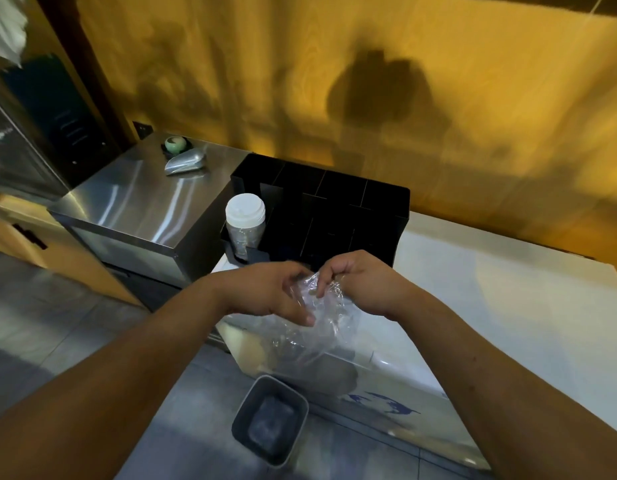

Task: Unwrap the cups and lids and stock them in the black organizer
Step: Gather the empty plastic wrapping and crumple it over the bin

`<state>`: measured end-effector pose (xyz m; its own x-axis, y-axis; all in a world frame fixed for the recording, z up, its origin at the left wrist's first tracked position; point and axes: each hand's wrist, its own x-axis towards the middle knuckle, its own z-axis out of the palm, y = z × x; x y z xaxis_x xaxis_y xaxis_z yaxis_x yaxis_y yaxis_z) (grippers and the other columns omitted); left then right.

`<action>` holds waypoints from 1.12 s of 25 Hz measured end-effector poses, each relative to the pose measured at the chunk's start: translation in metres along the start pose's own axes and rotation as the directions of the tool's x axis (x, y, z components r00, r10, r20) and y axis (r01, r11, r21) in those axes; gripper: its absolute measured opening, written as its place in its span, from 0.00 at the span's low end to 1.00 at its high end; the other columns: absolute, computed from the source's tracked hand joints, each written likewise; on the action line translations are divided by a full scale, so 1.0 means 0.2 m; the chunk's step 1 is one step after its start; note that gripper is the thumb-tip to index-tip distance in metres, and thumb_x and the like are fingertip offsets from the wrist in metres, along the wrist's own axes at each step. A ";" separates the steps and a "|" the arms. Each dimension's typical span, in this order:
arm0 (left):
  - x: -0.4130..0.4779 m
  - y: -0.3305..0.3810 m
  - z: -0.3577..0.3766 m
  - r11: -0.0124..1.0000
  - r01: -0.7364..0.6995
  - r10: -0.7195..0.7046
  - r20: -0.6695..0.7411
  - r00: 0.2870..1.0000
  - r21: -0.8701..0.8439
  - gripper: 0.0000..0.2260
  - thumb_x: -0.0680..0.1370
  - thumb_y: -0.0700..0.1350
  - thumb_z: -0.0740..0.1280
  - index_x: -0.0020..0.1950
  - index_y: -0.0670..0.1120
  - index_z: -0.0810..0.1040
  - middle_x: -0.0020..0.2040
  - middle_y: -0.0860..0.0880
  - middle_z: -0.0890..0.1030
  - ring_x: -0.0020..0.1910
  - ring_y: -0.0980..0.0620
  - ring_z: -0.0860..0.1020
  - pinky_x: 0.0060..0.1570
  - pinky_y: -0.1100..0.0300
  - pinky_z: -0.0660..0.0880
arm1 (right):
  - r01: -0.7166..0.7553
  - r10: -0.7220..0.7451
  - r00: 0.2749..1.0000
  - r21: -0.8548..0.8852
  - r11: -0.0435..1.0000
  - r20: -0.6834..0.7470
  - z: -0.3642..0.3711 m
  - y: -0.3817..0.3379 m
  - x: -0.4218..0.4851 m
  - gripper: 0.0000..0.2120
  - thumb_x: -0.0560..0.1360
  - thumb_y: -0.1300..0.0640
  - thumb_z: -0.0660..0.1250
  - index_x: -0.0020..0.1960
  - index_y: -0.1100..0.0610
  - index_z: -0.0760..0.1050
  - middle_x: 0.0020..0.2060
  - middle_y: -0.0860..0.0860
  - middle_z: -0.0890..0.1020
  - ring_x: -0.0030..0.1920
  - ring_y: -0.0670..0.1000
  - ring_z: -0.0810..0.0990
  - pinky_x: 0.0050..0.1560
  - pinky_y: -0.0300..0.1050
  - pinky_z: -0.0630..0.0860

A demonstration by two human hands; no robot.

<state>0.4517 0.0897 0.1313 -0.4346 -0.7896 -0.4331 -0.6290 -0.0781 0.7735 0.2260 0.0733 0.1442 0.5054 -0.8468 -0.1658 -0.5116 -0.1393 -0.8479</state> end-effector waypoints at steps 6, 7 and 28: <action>-0.01 -0.35 0.12 0.933 0.222 -0.080 -0.438 0.895 0.284 0.09 0.75 0.53 0.73 0.40 0.53 0.75 0.40 0.54 0.80 0.40 0.54 0.78 0.34 0.59 0.70 | 0.067 -0.096 0.990 -0.267 0.961 -0.100 0.24 0.20 0.12 0.22 0.80 0.63 0.64 0.69 0.44 0.78 0.63 0.42 0.83 0.59 0.37 0.79 0.64 0.38 0.75; -0.01 -0.44 0.16 0.913 0.278 -0.107 -0.480 0.870 0.299 0.09 0.76 0.53 0.71 0.41 0.53 0.73 0.40 0.55 0.79 0.39 0.54 0.77 0.34 0.60 0.68 | 0.075 -0.121 0.988 -0.380 0.922 -0.097 0.29 0.26 0.14 0.21 0.81 0.60 0.64 0.71 0.45 0.76 0.67 0.44 0.81 0.63 0.43 0.79 0.66 0.42 0.74; 0.58 -1.86 1.11 0.751 0.389 -0.253 -0.311 0.916 0.534 0.17 0.76 0.48 0.67 0.64 0.45 0.73 0.56 0.43 0.83 0.53 0.41 0.80 0.55 0.48 0.77 | 0.459 -0.345 0.880 -0.769 0.445 0.326 0.71 1.19 0.48 0.39 0.80 0.35 0.56 0.85 0.52 0.52 0.85 0.57 0.54 0.84 0.59 0.50 0.82 0.62 0.52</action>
<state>0.4929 0.1618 -0.3091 -0.0386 -0.8929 -0.4487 -0.9853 -0.0407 0.1658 0.2513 0.0312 -0.1456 0.8479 -0.5299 -0.0176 -0.5298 -0.8456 -0.0661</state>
